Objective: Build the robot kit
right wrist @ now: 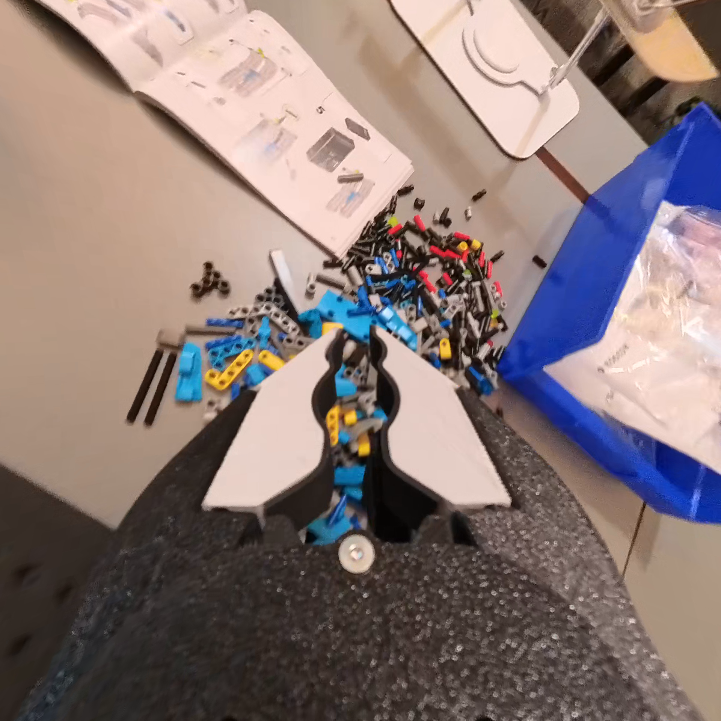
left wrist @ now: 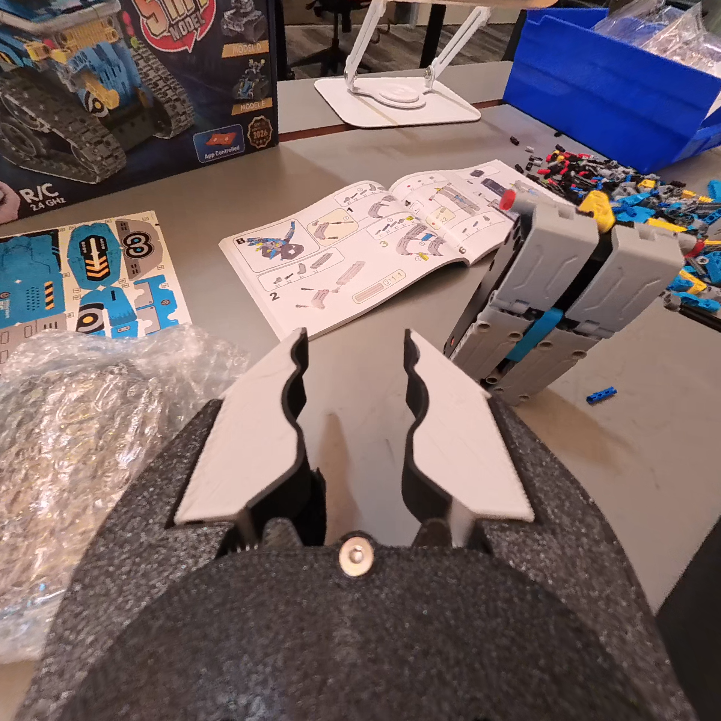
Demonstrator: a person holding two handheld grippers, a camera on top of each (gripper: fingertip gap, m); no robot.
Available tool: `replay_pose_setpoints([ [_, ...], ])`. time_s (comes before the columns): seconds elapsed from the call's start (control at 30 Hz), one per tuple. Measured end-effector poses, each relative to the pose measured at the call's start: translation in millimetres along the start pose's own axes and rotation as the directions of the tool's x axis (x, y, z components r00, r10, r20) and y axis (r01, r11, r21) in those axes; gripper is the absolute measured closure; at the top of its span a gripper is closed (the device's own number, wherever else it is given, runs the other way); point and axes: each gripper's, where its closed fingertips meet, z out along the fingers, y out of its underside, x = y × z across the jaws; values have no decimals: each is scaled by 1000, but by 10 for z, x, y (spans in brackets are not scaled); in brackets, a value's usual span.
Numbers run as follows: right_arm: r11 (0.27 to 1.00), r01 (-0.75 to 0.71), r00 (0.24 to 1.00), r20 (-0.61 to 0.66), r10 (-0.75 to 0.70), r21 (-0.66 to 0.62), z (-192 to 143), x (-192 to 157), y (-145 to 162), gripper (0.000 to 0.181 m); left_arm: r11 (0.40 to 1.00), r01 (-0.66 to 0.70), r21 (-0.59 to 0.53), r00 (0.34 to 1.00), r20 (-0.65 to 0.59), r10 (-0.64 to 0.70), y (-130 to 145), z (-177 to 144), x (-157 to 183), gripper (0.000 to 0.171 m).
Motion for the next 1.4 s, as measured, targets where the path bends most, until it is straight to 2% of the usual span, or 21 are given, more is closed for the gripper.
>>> replay_pose_setpoints([
  [0.2,994,-16,988,152,32,-106,700,-15,-161,163,999,-29,-29,999,-16,29,37,39,56,123],
  [0.3,993,2,988,156,17,-122,890,11,-176,164,999,-18,-35,999,-34,17,39,56,75,123],
  [0.37,991,-18,968,245,52,-136,967,-123,-173,164,999,-7,-36,999,-43,5,37,64,79,123],
  [0.43,988,6,954,298,41,-156,1019,-240,-132,164,999,3,-40,999,-49,-5,38,73,81,123],
  [0.53,986,44,965,263,0,-163,1072,-210,-98,164,999,12,-45,998,-55,-14,43,84,84,123],
  [0.83,986,43,951,309,8,-160,1112,-237,-42,166,998,35,-43,997,-64,-37,40,84,75,124],
  [1.1,984,81,956,293,-31,-158,932,-266,-35,167,998,35,-50,998,-58,-38,49,92,67,123],
  [1.2,994,101,923,378,-73,-53,687,-636,-318,166,998,35,-50,998,-55,-38,49,92,63,124],
  [1.27,990,132,863,486,-139,48,516,-1129,-520,166,998,38,-51,998,-53,-41,51,94,58,124],
  [1.4,964,224,750,606,-263,141,371,-2031,-546,167,998,46,-51,998,-50,-48,50,94,46,124],
])
